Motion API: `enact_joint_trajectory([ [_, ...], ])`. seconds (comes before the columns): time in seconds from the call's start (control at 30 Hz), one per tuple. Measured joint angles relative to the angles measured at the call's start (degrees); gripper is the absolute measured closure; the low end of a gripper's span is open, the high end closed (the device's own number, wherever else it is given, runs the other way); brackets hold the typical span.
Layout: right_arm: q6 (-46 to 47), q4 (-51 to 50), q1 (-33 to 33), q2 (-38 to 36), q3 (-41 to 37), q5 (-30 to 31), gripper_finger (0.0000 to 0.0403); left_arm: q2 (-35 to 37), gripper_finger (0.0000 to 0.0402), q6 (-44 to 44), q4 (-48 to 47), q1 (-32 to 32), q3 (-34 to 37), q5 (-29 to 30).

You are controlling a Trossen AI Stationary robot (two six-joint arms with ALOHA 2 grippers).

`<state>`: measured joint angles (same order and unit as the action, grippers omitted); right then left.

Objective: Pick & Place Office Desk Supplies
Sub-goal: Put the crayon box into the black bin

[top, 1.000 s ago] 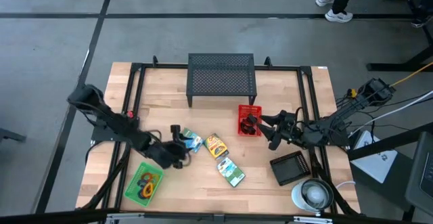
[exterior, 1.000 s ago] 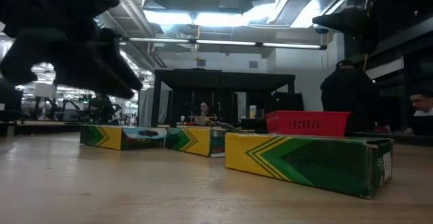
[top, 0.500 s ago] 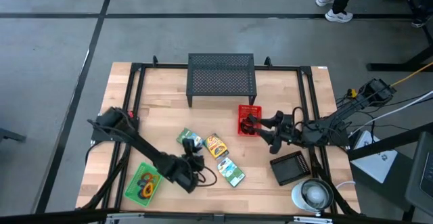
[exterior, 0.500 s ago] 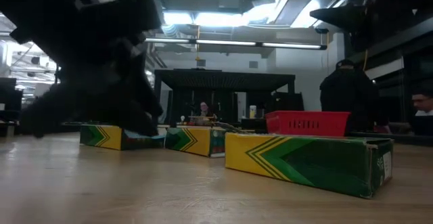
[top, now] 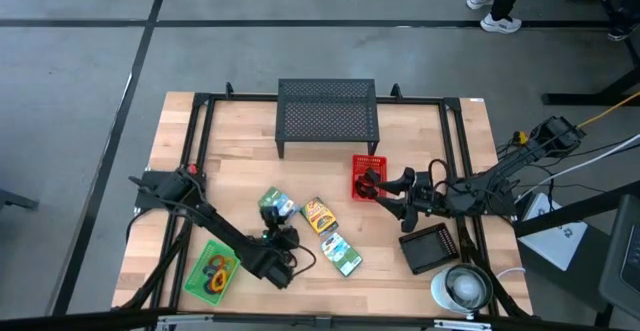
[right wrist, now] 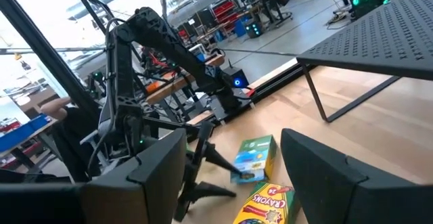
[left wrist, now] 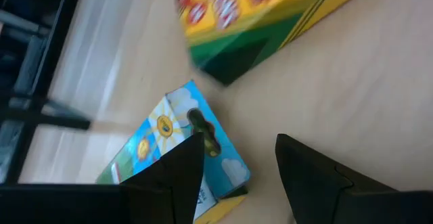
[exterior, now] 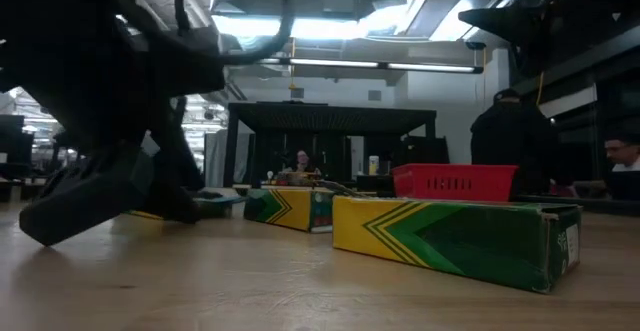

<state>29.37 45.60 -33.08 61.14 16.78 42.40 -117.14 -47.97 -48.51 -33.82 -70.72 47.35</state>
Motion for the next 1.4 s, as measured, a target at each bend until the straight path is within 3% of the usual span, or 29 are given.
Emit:
enact_joint_trajectory([
  [0.2, 0.27, 0.04, 0.00, 0.00, 0.00, 0.01, 0.0159, 0.00, 0.0217, -5.65, -7.71, -0.22, 0.11, -1.46],
  [0.43, 0.31, 0.02, -0.01, 0.00, 0.00, 0.03, 0.0159, -0.09, 0.0223, -7.95, -9.49, -0.26, 0.15, -2.05],
  [0.53, 0.42, -0.10, 0.00, 0.00, 0.00, 0.03, 0.0159, -0.09, 0.0259, -7.61, -9.69, -0.24, 0.15, -2.82],
  [0.77, 0.41, -0.26, -0.01, 0.00, 0.00, -0.03, 0.0159, 0.15, 0.0390, -5.71, -9.62, -0.26, 0.18, -3.52],
  [1.03, 3.19, 0.44, 0.00, 0.00, 0.00, -2.79, 0.0159, 2.96, 0.0400, -2.42, -10.65, -0.30, 0.37, -0.95],
  [1.4, -6.31, 0.75, -0.04, 0.61, 3.71, -7.08, 0.0159, 11.03, 0.0399, -0.03, -16.11, -0.22, 0.33, 6.03],
])
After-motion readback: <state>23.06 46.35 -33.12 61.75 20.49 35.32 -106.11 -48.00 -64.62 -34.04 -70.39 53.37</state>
